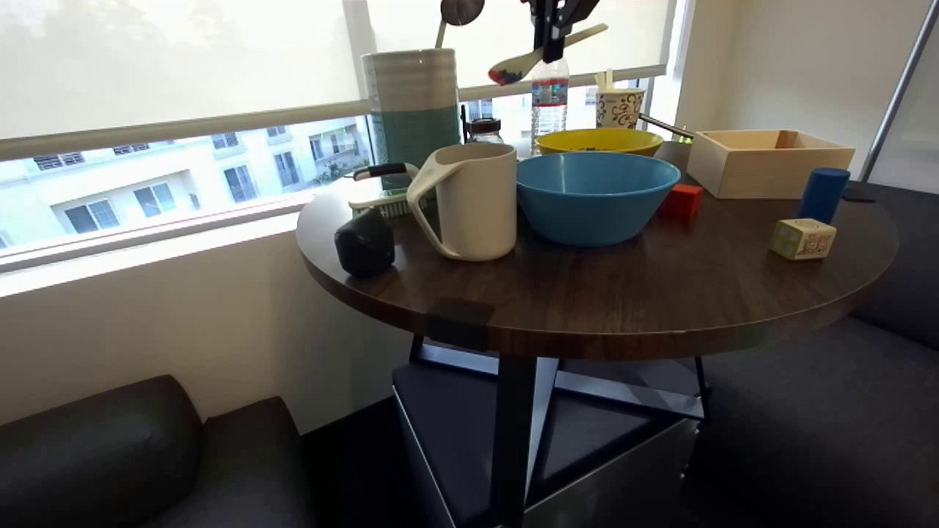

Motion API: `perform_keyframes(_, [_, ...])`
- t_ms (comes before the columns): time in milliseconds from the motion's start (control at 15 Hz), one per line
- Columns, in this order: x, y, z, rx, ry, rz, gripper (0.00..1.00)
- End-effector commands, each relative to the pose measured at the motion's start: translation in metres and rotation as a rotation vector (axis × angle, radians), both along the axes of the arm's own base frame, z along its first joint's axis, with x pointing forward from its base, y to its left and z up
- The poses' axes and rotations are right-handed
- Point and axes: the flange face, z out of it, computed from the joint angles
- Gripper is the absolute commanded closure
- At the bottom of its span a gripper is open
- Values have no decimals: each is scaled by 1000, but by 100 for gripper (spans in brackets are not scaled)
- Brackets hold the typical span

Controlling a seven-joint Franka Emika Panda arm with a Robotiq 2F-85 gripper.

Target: Pick up the white spoon and scoop some of the substance from the yellow bowl, pour some of the substance into the blue bowl then into the white mug then into the wooden square box, put the white spoon back onto the table

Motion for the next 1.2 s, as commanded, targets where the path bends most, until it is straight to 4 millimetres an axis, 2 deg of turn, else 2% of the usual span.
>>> perform_keyframes(0, [-22, -39, 13, 69, -38, -156, 97])
perform_keyframes(333, [-47, -93, 19, 145, -117, -393, 97])
perform_keyframes(800, [-86, -164, 7, 286, -178, -712, 97])
perform_keyframes(1000, [-89, -186, -4, 347, -180, -792, 97])
perform_keyframes(1067, [-81, -178, 3, 289, -163, -752, 86])
perform_keyframes(1133, [-83, -184, 0, 302, -165, -768, 86])
